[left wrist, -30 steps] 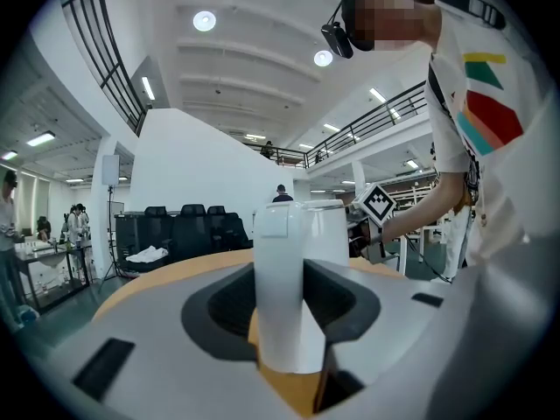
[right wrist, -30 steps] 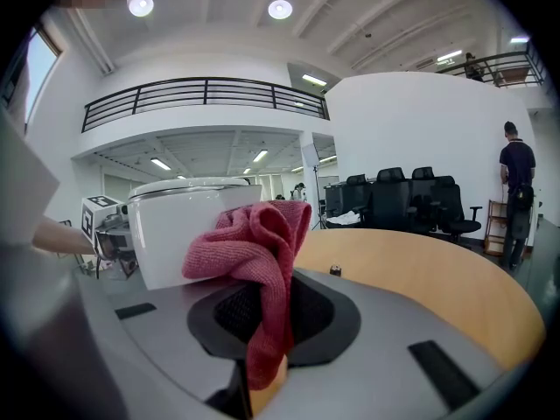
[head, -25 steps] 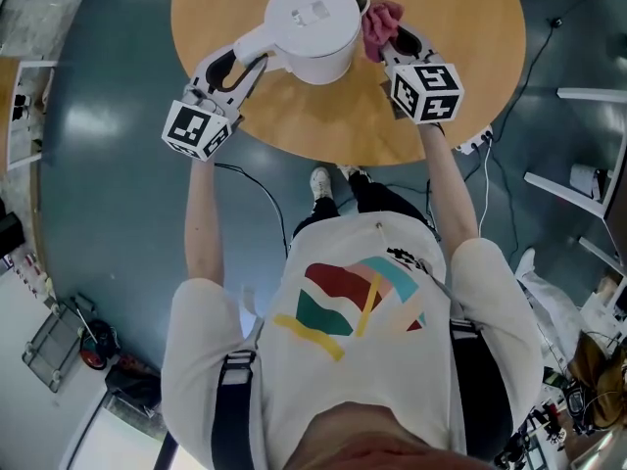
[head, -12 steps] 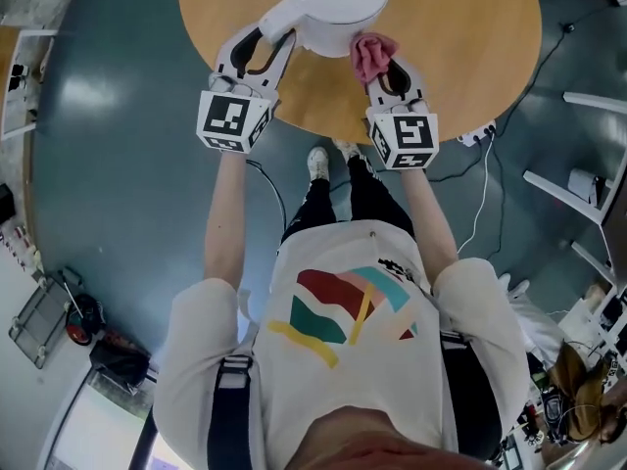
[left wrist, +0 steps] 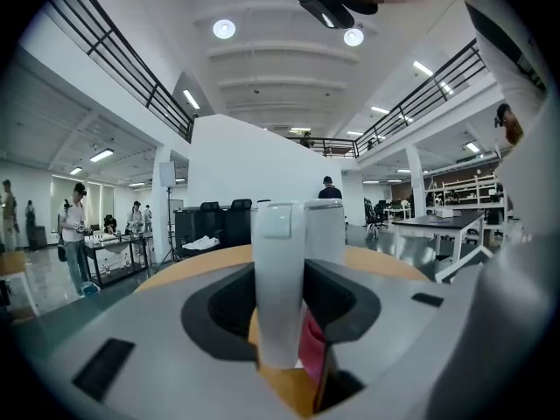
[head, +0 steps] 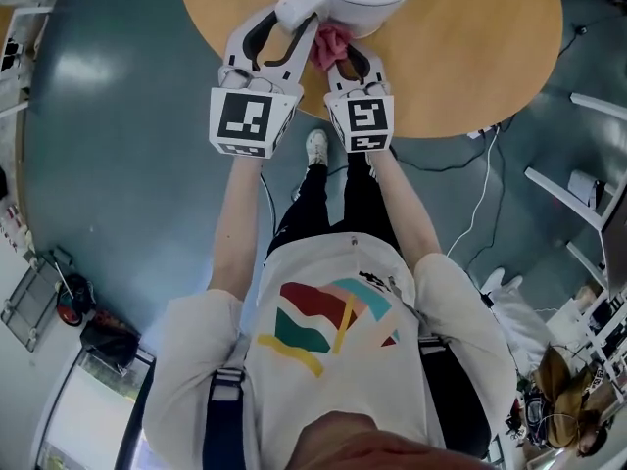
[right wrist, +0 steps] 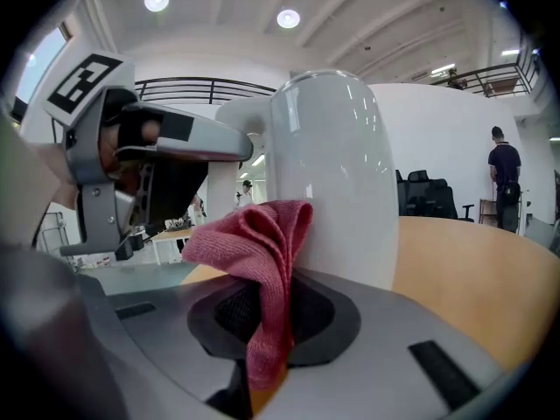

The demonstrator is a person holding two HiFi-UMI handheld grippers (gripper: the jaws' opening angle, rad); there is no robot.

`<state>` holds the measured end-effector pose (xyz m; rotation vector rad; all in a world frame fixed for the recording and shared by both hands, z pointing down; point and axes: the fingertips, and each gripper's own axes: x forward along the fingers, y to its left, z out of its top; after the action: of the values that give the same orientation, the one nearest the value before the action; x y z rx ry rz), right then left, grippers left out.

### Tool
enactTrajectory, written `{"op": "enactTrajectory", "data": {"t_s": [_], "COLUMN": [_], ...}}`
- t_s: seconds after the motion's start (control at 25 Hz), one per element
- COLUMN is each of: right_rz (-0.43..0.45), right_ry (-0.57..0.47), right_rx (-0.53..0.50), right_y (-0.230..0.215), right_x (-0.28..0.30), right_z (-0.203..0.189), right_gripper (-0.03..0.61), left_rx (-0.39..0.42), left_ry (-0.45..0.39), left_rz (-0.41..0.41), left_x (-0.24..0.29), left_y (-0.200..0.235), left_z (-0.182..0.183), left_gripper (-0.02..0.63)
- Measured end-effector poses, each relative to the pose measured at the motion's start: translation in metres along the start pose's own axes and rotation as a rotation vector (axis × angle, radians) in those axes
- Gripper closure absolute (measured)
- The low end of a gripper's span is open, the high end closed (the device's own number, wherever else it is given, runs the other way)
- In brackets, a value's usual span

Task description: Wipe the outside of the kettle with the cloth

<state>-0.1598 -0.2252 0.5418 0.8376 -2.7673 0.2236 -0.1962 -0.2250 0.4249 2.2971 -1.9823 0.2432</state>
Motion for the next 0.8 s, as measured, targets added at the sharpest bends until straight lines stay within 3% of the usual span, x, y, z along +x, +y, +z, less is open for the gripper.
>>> {"op": "enactTrajectory", "data": {"t_s": [0.32,0.6,0.8], "right_rz": [-0.034,-0.031,-0.037], "right_ry": [-0.010,-0.003,0.003], "right_rx": [-0.013,-0.039,0.003], "right_y": [-0.006,-0.014,-0.028], "right_x": [0.004,-0.013,-0.020], "right_z": [0.002,0.003,-0.005], "right_gripper": [0.532,0.532,0.532], "left_rx": [0.007,0.026,0.047], "left_ry": [-0.019,-0.020,-0.008], "left_rz": [-0.005,-0.093,-0.110], "left_x": [-0.003,-0.003,0.001], "left_y": [0.000,0.000,0.011], "left_z": [0.004,0.004,0.002], "left_gripper": [0.419,0.419,0.419]}}
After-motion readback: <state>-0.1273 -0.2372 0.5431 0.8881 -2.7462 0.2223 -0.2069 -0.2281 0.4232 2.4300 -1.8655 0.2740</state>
